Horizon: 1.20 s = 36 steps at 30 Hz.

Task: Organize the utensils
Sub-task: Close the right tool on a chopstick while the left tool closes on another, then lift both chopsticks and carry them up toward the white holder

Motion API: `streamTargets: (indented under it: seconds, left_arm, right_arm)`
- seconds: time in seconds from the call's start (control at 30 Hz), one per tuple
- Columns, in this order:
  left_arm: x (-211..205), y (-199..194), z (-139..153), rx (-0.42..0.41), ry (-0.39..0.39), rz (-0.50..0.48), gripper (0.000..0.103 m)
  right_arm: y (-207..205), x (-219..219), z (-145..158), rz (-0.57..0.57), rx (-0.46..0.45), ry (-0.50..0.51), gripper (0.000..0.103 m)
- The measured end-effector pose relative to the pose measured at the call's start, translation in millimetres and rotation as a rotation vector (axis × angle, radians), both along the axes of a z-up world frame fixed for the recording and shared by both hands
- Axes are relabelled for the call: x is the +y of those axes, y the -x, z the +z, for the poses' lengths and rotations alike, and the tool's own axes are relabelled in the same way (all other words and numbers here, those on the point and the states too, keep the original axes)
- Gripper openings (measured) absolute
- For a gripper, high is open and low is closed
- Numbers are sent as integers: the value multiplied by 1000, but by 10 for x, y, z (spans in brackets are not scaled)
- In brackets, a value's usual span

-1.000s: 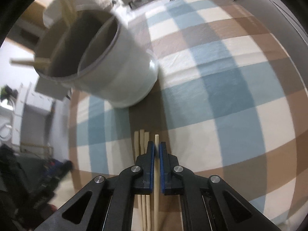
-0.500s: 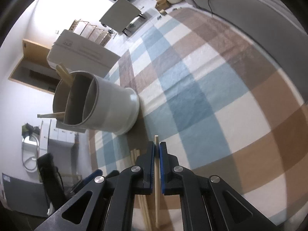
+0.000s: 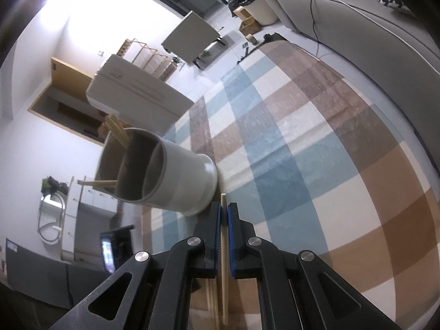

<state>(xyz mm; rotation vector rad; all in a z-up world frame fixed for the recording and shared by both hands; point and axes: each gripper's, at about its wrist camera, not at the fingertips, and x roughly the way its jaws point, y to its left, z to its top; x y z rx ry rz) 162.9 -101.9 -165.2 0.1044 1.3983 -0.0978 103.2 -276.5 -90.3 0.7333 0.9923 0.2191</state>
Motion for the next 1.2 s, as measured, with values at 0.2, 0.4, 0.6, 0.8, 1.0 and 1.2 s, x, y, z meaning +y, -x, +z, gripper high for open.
streamTargets:
  seconds: [0.2,0.4,0.6,0.8,1.0,1.2]
  left_arm:
    - [-88,-72,-3,18,10,-36,39]
    - [74,-10,-60,29,37,-13,39]
    - [9,-167,-86,31,29,-22,39]
    - [-42,-241,-76,27,52,-22,2]
    - [180,-113,273,-117,160,35,2]
    - [321,173,917,-333,279,61,2]
  right_arm:
    - [-11,-41,2,-12,3,-18,4]
    - [-8,-63,14,-20,-1,-28,4]
    - [-9,-39,12,-14,0,-24,4]
    - [3,-7,25,-2,1,9,4]
    - [90,129,244,42,-66,37,4]
    - [259,406,618,108,-223,159,4]
